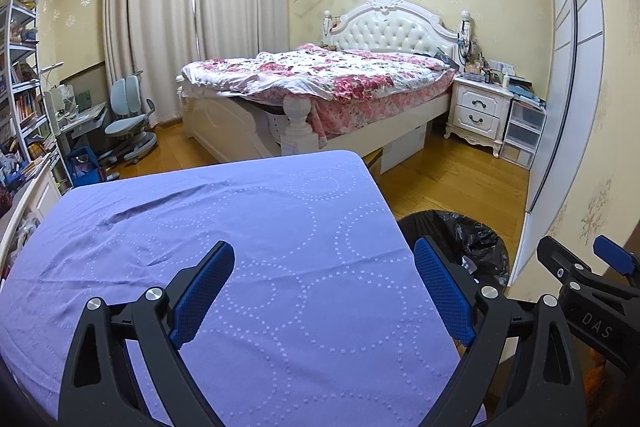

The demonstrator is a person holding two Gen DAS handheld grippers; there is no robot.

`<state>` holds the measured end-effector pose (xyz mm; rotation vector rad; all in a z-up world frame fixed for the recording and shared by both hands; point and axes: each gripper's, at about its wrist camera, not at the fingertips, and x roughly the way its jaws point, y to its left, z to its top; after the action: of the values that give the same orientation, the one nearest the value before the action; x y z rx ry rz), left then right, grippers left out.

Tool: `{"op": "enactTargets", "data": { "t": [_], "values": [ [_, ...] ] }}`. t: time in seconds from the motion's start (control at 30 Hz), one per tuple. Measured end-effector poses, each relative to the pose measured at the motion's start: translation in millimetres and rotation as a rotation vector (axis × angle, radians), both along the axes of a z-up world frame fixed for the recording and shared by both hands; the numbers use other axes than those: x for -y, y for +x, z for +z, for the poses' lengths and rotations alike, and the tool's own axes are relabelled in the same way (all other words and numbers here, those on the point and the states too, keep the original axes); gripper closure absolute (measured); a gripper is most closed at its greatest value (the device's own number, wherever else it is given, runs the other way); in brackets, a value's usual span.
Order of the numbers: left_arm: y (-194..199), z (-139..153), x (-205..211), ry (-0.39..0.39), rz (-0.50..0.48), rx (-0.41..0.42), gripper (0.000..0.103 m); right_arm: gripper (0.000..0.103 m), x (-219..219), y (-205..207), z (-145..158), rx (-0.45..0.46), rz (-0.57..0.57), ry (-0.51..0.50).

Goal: Collect trash

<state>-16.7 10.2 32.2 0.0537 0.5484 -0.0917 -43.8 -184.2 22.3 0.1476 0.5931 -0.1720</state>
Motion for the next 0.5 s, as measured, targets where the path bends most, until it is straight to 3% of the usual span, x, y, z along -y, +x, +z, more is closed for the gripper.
{"op": "enactTargets", "data": {
  "t": [0.5],
  "values": [
    [-12.9,1.9,-2.9,-0.003,-0.001,0.015,0.012,0.009,-5.2,-13.2,2.7,0.004,0.013,0.01]
  ]
}}
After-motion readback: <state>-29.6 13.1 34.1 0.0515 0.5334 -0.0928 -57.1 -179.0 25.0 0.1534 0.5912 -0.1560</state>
